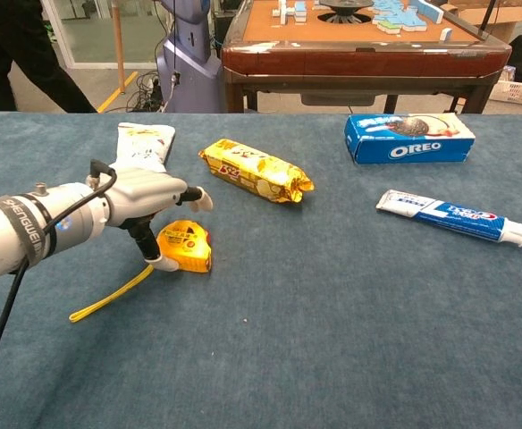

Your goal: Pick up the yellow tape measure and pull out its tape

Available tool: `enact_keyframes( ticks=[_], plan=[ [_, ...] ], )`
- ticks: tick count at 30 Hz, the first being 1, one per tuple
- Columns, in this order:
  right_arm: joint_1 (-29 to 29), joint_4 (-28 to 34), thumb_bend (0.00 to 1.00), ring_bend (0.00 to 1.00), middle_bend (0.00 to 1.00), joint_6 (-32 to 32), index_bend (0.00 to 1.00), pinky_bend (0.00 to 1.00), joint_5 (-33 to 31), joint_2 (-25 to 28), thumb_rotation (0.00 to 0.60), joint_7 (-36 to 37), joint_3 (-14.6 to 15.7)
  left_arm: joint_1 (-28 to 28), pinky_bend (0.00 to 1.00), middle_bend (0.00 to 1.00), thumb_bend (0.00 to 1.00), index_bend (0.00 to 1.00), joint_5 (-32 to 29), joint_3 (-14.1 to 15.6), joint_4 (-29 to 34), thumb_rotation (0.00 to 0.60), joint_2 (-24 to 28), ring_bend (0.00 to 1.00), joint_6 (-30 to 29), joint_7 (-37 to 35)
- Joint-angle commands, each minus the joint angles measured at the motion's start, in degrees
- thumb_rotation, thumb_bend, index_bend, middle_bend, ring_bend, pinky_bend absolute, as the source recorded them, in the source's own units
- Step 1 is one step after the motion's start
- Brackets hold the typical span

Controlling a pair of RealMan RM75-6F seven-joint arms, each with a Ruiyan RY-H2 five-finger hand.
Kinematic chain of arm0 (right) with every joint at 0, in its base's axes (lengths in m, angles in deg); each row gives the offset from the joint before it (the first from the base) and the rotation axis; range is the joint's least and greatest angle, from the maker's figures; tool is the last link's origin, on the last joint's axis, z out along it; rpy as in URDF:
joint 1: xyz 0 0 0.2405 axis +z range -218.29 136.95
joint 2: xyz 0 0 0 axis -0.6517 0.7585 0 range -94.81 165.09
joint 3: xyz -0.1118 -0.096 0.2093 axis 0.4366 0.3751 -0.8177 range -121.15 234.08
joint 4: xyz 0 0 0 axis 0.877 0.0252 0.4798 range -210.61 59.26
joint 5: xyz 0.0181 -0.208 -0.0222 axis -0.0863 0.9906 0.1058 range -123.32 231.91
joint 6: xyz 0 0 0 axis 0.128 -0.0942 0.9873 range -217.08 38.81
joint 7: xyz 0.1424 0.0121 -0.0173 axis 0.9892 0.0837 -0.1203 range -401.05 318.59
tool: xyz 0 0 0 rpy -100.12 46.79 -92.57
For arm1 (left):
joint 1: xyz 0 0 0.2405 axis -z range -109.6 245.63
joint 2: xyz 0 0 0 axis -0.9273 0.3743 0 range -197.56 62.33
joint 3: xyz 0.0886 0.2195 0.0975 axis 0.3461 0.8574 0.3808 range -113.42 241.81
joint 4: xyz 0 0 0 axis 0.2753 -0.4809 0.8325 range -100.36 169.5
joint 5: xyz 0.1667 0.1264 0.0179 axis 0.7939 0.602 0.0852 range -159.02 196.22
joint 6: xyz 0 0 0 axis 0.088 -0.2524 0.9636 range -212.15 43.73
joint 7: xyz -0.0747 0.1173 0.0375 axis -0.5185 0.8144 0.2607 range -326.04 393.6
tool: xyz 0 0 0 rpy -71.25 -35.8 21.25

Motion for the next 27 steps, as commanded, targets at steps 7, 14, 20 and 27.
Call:
enact_keyframes(
  ticks=[7,14,20,27],
  plan=[
    [-0.16,-0.06,0.29,0.27,0.39,-0.05,0.47,0.3,-0.12,0.1,0.6,0.19,0.01,0.88,0.12,0.18,0.19,0.18,-1.67,0.37,-1.71,0.6,-0.26,0.17,-0.64,-0.17],
    [-0.32,-0.23,0.29,0.27,0.39,-0.09,0.47,0.3,-0.21,0.05,0.6,0.35,0.08,1.53,0.12,0.18,0.19,0.21,-1.85,0.95,-1.08,0.6,0.0,0.18,0.02,-0.94],
    [-0.75,-0.26,0.29,0.27,0.39,-0.52,0.47,0.3,-0.31,0.28,0.6,0.59,0.12,2.03,0.12,0.22,0.19,0.26,-1.05,1.16,-1.94,0.6,-0.52,0.2,0.12,-2.08],
    [-0.91,-0.18,0.29,0.27,0.39,-0.53,0.47,0.3,-0.4,0.39,0.6,0.73,0.15,1.78,0.12,0.39,0.2,0.39,1.53,0.88,-3.96,0.6,-1.58,0.3,-0.19,-5.72]
  ],
)
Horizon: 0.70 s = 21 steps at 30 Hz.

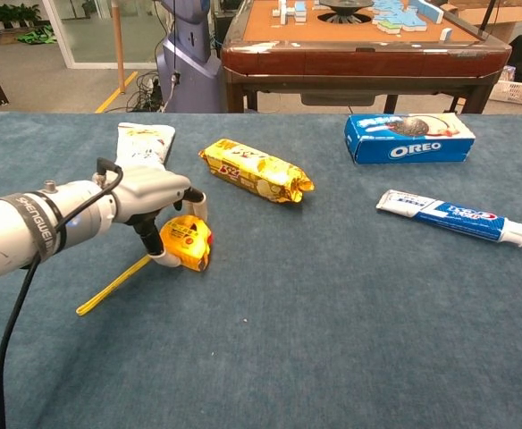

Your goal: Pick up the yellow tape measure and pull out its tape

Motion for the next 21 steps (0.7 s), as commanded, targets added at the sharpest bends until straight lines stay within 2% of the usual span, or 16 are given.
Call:
enact_keyframes(
  ticks=[1,5,10,16,21],
  plan=[
    [0.01,0.05,0.29,0.27,0.39,-0.01,0.47,0.3,0.07,-0.03,0.6,0.02,-0.01,-0.33,0.12,0.42,0.2,0.42,1.39,-0.27,-1.12,0.6,-0.51,0.33,0.04,-2.4],
    [0.2,0.28,0.29,0.27,0.39,0.18,0.47,0.3,0.59,-0.08,0.6,-0.23,0.09,-1.14,0.12,0.5,0.2,0.48,2.62,-1.14,-2.12,0.6,-0.54,0.39,0.56,-6.93],
    [1.33,1.46,0.29,0.27,0.39,1.49,0.47,0.3,2.37,0.29,0.6,-1.42,0.37,-2.73,0.12,0.54,0.2,0.51,3.7,-2.35,-1.56,0.6,1.27,0.42,1.01,-12.89],
    [5.05,4.28,0.3,0.22,0.34,5.52,0.41,0.3,5.52,0.16,0.6,-3.55,0.2,-4.48,0.12,0.54,0.2,0.51,1.39,-4.4,3.75,0.6,6.86,0.42,1.66,-17.23],
    [9.99,6.86,0.3,0.17,0.29,9.31,0.34,0.27,6.89,-3.6,0.6,-5.89,-1.32,-5.77,0.13,0.54,0.2,0.51,-1.46,-6.5,10.72,0.6,11.72,0.42,1.18,-20.17]
  ],
)
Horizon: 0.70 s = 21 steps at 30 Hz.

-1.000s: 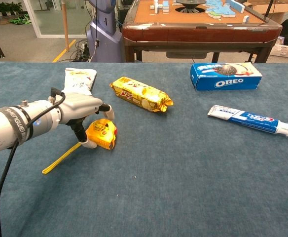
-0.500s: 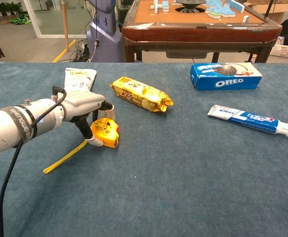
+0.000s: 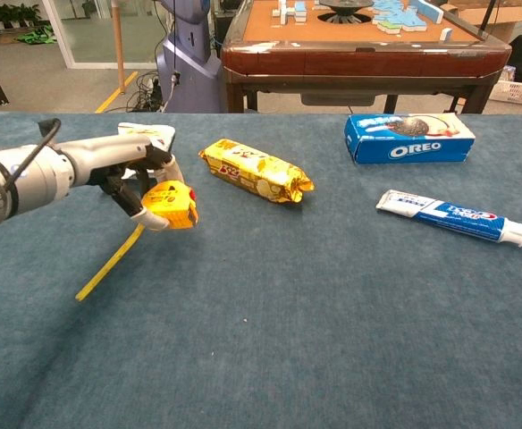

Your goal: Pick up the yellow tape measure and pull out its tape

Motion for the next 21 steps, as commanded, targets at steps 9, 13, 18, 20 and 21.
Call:
enact_keyframes(
  ticks=[9,13,18,20,21],
  plan=[
    [13.83,4.69,0.3,0.1,0.2,10.89,0.24,0.21,-3.15,-11.61,0.6,-10.62,-4.94,-0.6,0.14,0.54,0.2,0.51,-7.76,-5.71,14.39,0.6,9.32,0.42,-2.14,-4.24],
    [18.6,4.21,0.3,0.09,0.19,13.5,0.22,0.21,-6.97,-16.37,0.6,-14.16,-6.94,0.47,0.15,0.54,0.2,0.51,-10.32,-6.78,17.6,0.6,10.51,0.42,-4.35,-2.91],
    [24.03,2.14,0.3,0.09,0.18,15.24,0.22,0.21,-12.14,-22.29,0.6,-17.78,-9.19,1.8,0.15,0.54,0.2,0.5,-13.64,-7.82,20.79,0.6,11.37,0.43,-6.59,-1.78],
    [25.8,1.07,0.3,0.09,0.18,15.47,0.22,0.21,-13.65,-24.25,0.6,-19.02,-9.86,2.18,0.15,0.54,0.2,0.5,-14.87,-8.15,21.79,0.6,11.9,0.43,-6.69,-1.81],
    [26.91,0.36,0.3,0.09,0.18,15.54,0.22,0.21,-14.48,-25.48,0.6,-19.82,-10.23,2.41,0.16,0.54,0.2,0.5,-15.65,-8.38,22.4,0.6,12.25,0.43,-6.78,-1.89]
  ],
)
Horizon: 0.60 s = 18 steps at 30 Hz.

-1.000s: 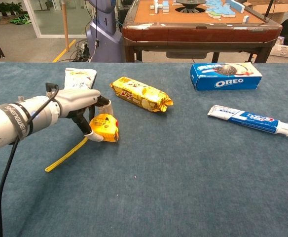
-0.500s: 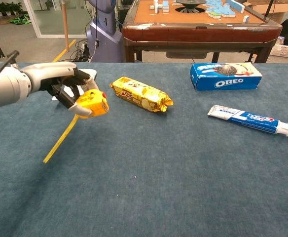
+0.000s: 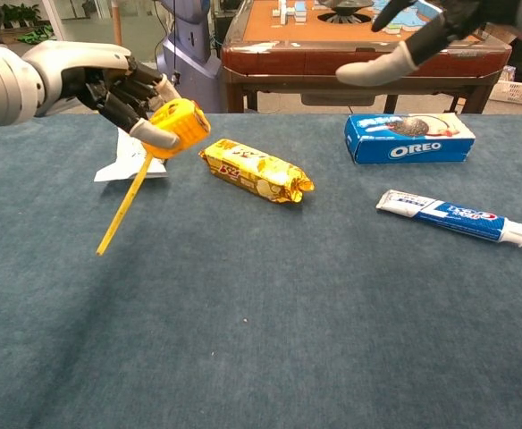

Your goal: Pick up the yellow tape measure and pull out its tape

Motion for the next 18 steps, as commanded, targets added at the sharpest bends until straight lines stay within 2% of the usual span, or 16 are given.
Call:
enact_keyframes(
  ticks=[1,11,18],
  plan=[
    [3.49,-2.36,0.3,0.09,0.19,0.83,0.22,0.21,-2.76,-3.83,0.6,-2.81,-1.61,0.83,0.16,0.54,0.2,0.5,-2.11,-0.74,1.77,0.6,1.1,0.43,-0.4,0.05],
    [10.11,-5.87,0.3,0.09,0.18,1.25,0.22,0.21,-8.55,-10.13,0.6,-6.54,-3.05,2.49,0.18,0.54,0.2,0.5,-6.46,-1.9,5.1,0.6,4.05,0.43,-0.47,-1.3],
    [12.4,-8.29,0.3,0.09,0.18,0.29,0.22,0.21,-9.53,-12.5,0.6,-6.59,-3.33,3.24,0.19,0.54,0.2,0.5,-7.63,-2.07,6.42,0.6,4.78,0.44,-1.2,-2.3]
  ],
)
